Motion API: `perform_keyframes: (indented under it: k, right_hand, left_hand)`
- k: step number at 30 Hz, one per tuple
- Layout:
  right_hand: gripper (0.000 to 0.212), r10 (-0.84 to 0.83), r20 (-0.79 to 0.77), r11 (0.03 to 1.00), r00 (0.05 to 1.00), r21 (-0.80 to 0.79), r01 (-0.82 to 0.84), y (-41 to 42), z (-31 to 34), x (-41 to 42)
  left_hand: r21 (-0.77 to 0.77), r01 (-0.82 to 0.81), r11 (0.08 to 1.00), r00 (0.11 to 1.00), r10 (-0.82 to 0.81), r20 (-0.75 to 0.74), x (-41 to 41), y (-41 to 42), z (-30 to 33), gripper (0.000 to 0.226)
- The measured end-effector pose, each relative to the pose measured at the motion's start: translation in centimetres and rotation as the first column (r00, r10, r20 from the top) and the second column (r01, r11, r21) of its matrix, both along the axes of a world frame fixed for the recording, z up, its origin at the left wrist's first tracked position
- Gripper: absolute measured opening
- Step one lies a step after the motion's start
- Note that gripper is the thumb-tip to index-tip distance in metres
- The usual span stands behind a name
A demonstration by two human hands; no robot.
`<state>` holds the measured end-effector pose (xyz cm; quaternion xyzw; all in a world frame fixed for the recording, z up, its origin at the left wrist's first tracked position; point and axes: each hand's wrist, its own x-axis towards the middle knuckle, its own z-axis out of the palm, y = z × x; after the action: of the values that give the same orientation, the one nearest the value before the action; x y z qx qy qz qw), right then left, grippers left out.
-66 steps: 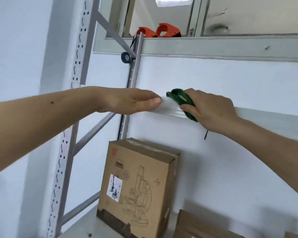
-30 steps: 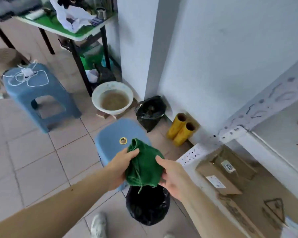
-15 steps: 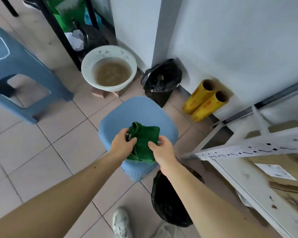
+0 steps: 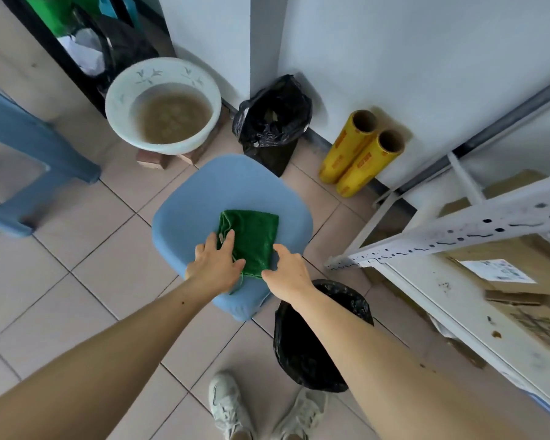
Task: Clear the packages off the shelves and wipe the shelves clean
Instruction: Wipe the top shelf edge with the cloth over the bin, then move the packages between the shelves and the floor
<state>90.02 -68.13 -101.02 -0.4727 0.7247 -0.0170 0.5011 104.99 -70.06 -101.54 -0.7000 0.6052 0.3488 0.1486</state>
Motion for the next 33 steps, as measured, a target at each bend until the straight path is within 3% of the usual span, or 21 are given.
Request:
perform_keyframes:
  k: [5,11,15,18,23,29,33]
  right_hand:
    - [0.064,0.000,0.007,0.997,1.000,0.078,-0.001,2.1,3.9,-3.7]
    - [0.041,-0.035,-0.082,0.999,0.996,0.019,0.036,6.0,11.2,-10.4]
    - [0.040,-0.038,-0.161,0.999,0.986,-0.010,0.037,9.7,16.2,-14.8]
    - [0.041,-0.097,-0.205,0.995,0.974,-0.035,0.092,13.1,19.5,-18.2]
    - [0.031,-0.222,-0.296,0.975,0.929,-0.079,0.208,21.1,25.2,-24.7]
    - [0.015,-0.359,-0.449,0.933,0.818,-0.136,0.334,33.7,31.1,-31.8]
    - [0.024,-0.441,-0.518,0.889,0.732,-0.141,0.435,43.6,35.0,-35.3]
  left_hand:
    - [0.077,0.000,0.997,1.000,-0.002,0.026,-0.5,-0.4,3.7,0.065]
    - [0.018,0.290,0.957,0.954,-0.291,0.069,-6.0,-1.4,10.7,0.044]
    - [-0.010,0.482,0.876,0.876,-0.482,-0.028,-12.7,-0.8,15.7,0.025]
    - [-0.053,0.577,0.815,0.814,-0.579,-0.052,-18.4,1.5,20.1,0.026]
    - [-0.158,0.743,0.651,0.648,-0.758,-0.074,-27.4,7.8,25.8,0.015]
    - [-0.246,0.898,0.364,0.369,-0.929,-0.026,-36.7,19.0,31.4,0.029]
    - [-0.286,0.930,0.230,0.236,-0.972,-0.013,-41.9,27.4,33.8,0.019]
